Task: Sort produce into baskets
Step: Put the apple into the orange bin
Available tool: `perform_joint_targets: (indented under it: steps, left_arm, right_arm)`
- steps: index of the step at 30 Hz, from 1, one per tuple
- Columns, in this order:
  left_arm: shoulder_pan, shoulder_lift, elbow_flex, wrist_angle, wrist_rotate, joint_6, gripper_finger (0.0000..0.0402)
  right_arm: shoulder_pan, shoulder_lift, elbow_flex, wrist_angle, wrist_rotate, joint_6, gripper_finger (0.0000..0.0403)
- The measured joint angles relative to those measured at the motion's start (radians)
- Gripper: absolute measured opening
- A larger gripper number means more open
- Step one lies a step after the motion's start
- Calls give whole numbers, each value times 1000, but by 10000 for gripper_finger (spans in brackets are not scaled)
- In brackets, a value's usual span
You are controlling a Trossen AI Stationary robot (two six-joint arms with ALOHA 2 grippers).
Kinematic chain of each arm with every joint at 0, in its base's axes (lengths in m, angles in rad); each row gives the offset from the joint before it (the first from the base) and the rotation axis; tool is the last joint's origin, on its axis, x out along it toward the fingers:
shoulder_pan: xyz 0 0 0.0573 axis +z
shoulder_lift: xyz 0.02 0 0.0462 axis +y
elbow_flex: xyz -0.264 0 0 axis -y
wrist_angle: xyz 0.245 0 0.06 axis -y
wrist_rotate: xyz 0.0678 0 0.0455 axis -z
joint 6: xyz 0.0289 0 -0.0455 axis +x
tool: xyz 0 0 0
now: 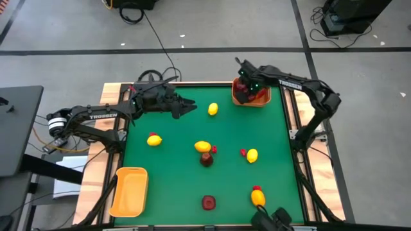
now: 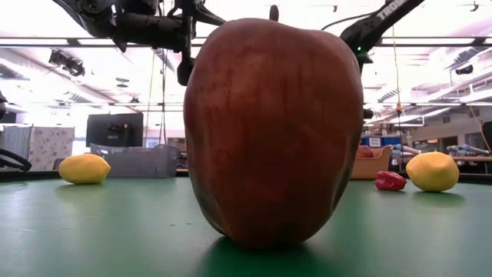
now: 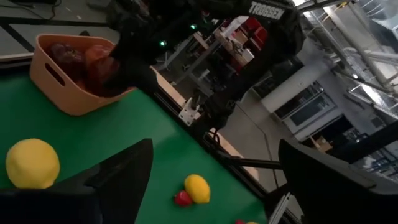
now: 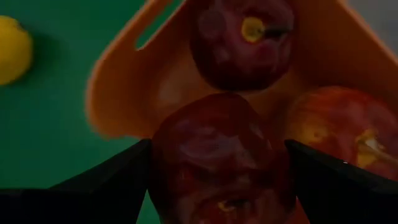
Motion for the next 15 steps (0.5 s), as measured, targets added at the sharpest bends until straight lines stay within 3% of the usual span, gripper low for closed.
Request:
perform_joint_targets:
  steps: [8, 15]
  left_arm:
    - [-6, 0, 0, -4, -26, 30, 353]
    - [-8, 0, 0, -57, -39, 13, 350]
  right_arm:
    - [-10, 56, -1, -3, 36, -34, 366]
    - [-11, -39, -1, 2, 41, -41, 395]
